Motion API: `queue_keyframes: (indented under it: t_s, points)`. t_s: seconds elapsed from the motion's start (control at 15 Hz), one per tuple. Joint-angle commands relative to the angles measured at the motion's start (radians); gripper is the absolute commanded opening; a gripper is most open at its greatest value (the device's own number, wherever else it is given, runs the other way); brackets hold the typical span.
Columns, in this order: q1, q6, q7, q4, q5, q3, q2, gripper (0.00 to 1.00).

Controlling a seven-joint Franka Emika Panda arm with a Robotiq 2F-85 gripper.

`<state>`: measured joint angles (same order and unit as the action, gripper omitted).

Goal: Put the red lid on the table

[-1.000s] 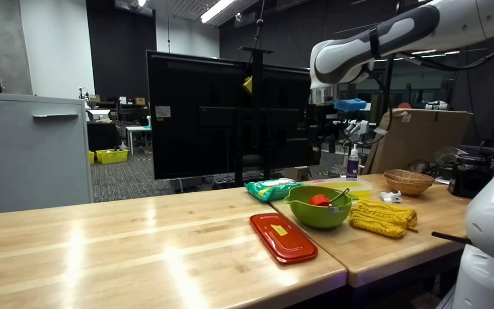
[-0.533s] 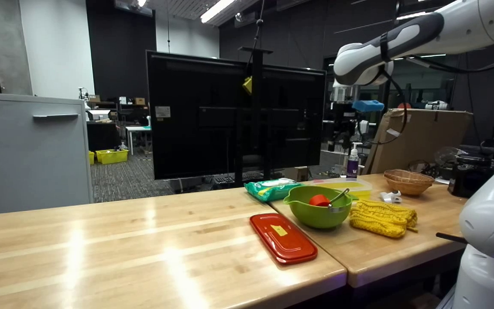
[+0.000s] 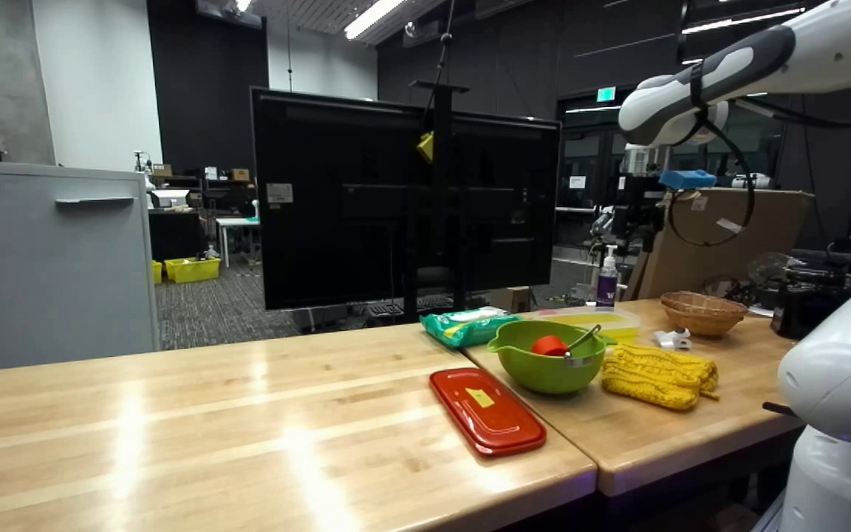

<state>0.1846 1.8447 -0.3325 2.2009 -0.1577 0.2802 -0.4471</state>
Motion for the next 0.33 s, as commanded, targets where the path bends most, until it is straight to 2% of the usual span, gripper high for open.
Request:
queue_keyframes:
  t_s: [0.0, 0.27]
  points:
    - [0.001, -0.005, -0.006, -0.004, 0.001, 0.003, -0.001, 1.00]
    - [0.000, -0.005, -0.006, -0.002, 0.000, -0.002, -0.002, 1.00]
